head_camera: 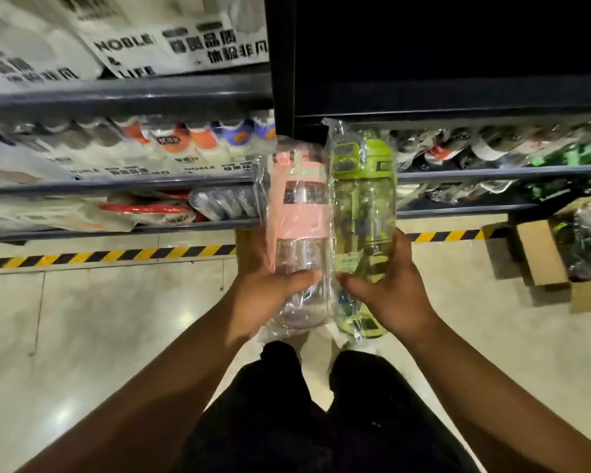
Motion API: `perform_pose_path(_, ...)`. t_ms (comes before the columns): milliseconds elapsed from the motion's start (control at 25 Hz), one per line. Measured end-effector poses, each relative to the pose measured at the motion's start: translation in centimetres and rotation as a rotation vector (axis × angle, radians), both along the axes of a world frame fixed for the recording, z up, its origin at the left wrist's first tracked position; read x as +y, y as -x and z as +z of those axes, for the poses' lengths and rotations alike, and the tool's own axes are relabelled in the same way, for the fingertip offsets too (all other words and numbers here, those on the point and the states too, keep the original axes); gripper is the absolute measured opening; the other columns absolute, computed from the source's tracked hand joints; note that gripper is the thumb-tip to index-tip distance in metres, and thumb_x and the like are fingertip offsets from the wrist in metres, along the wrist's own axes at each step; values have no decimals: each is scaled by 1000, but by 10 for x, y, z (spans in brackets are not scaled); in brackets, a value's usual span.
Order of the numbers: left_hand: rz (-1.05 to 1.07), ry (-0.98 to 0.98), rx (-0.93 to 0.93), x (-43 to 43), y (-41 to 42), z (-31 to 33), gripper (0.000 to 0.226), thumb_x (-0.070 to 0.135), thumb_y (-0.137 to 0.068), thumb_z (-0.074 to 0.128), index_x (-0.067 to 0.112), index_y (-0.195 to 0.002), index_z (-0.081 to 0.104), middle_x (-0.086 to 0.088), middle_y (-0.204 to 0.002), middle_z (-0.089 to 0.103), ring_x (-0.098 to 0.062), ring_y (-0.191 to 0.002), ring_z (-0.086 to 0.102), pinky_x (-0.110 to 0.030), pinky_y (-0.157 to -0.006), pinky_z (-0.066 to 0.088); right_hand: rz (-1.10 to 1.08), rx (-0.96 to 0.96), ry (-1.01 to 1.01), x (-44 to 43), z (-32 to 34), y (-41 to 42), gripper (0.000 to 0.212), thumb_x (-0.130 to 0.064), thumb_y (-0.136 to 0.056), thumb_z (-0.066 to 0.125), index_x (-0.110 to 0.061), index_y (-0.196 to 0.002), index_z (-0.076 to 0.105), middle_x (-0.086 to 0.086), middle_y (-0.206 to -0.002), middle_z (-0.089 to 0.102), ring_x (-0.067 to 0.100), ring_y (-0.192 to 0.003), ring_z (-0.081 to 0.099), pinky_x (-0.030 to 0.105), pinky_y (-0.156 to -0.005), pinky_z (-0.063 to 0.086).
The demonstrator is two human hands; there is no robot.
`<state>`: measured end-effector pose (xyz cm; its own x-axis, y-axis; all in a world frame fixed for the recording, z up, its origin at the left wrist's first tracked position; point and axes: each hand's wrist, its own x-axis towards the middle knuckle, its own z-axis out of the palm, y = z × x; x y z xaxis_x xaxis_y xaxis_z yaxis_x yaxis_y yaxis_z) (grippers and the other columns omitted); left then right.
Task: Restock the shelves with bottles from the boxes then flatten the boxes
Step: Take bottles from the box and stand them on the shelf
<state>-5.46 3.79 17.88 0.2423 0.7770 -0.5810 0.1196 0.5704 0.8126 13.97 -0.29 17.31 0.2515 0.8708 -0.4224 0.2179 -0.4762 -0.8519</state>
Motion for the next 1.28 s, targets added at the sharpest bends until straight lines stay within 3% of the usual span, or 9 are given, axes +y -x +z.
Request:
perform_pose_path(200,-2,-117,35,-13,-32,89,105,31,-57,91,43,-143,31,11,-141,53,-15,-126,55,-45,-107,46,47,-23,-158,-19,88,-37,73,-8,-71,86,-20,-126,40,-15,-102,64,-15,-83,62,2,-66,44)
perform_pose_path(320,21,-252,29,-25,-65,126,103,16,-72,87,36,-151,24,14,-147,45,-10,-130,49,-30,-102,44,85,-19,-238,-23,125,-71,72,-11,-69,88,-24,-123,42,-14,-101,67,-10,-87,65,8,-74,51)
perform_pose_path(480,89,-355,-68,-33,-113,165,92,-2,-79,78,30,-147,26,19,-143,45,8,-117,52,-6,-72,50,120,-67,-342,-24,166,-118,75,-19,-67,90,-34,-121,40,-18,-103,66,-9,-89,65,13,-80,54)
perform_pose_path(600,78,-434,-62,-26,-134,199,105,18,-61,89,31,-147,28,17,-138,53,8,-108,63,-21,-89,53,128,-78,-438,-13,199,-146,78,-24,-68,89,-35,-125,37,-18,-110,63,-11,-94,62,8,-79,50)
perform_pose_path(800,109,-558,-49,10,-144,255,84,10,-78,83,51,-133,35,32,-123,59,6,-108,64,-26,-99,45,150,-118,-576,33,248,-163,91,-29,-65,91,-31,-135,34,-20,-117,59,-11,-101,59,5,-81,46)
perform_pose_path(920,117,-634,15,48,-139,273,105,36,-58,90,51,-143,30,21,-142,52,-3,-127,55,-39,-113,39,143,-111,-612,68,266,-159,101,-30,-65,91,-26,-144,29,-12,-125,59,3,-110,60,20,-92,48)
perform_pose_path(1040,132,-687,60,92,-135,284,115,40,-53,88,40,-149,26,13,-141,55,-8,-125,57,-44,-112,42,120,-110,-634,102,271,-149,101,-32,-66,90,-27,-145,26,-9,-127,58,9,-113,60,35,-99,50)
perform_pose_path(1160,151,-708,63,137,-132,282,110,19,-72,89,28,-155,18,9,-145,49,-7,-120,56,-32,-106,44,53,-105,-622,132,270,-141,93,-31,-68,89,-29,-139,29,-8,-126,58,6,-109,61,36,-99,51)
perform_pose_path(1280,193,-709,48,174,-123,270,100,9,-81,81,24,-156,16,11,-147,48,-4,-115,56,-10,-82,44,5,-116,-625,167,267,-129,92,-26,-70,88,-29,-139,28,-8,-127,56,5,-110,59,35,-99,50)
